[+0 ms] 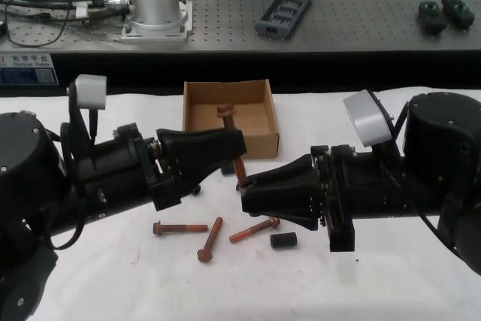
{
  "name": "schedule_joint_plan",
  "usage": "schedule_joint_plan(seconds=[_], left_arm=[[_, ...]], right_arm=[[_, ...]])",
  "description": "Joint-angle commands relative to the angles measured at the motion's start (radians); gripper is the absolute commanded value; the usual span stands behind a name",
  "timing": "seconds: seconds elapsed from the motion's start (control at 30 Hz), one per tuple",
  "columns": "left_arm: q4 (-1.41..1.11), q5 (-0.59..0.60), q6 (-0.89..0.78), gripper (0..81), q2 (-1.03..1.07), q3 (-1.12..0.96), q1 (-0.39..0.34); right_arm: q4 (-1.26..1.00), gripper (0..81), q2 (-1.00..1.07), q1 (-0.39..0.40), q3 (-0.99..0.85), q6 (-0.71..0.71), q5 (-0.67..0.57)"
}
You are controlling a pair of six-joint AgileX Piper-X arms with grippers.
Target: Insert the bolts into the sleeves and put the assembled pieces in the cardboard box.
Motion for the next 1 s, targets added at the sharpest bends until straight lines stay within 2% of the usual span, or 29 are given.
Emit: schedule_joint_plan(seconds=[0.0,0.4,0.53,0.67,0.97], left_arm=[[-0.014,0.012,-0.016,0.6,0.004,-0.003,-0.009],[-0.058,0.017,-0.016,0.6,0.006,-0.003,-0.013],[-0.05,0.104,-0.013,0.6,0.006,0.003,-0.013],[-0.071,0.001,-0.009,0.6,0.006,0.039,-0.013],[-0.194,-0.068,-0.023,0.6,0.006,0.042,-0.013]], right_arm=[[-0.018,4.6,0.001,0.001,-0.002,-0.006,-0.006],[-0.018,4.6,0.001,0.001,-0.002,0.0,-0.009],[-0.027,4.6,0.001,0.001,-0.002,0.0,-0.008],[-0.032,4.6,0.001,0.001,-0.002,0.0,-0.008],[-0.001,4.6,0.001,0.001,-0.002,0.0,-0.028]])
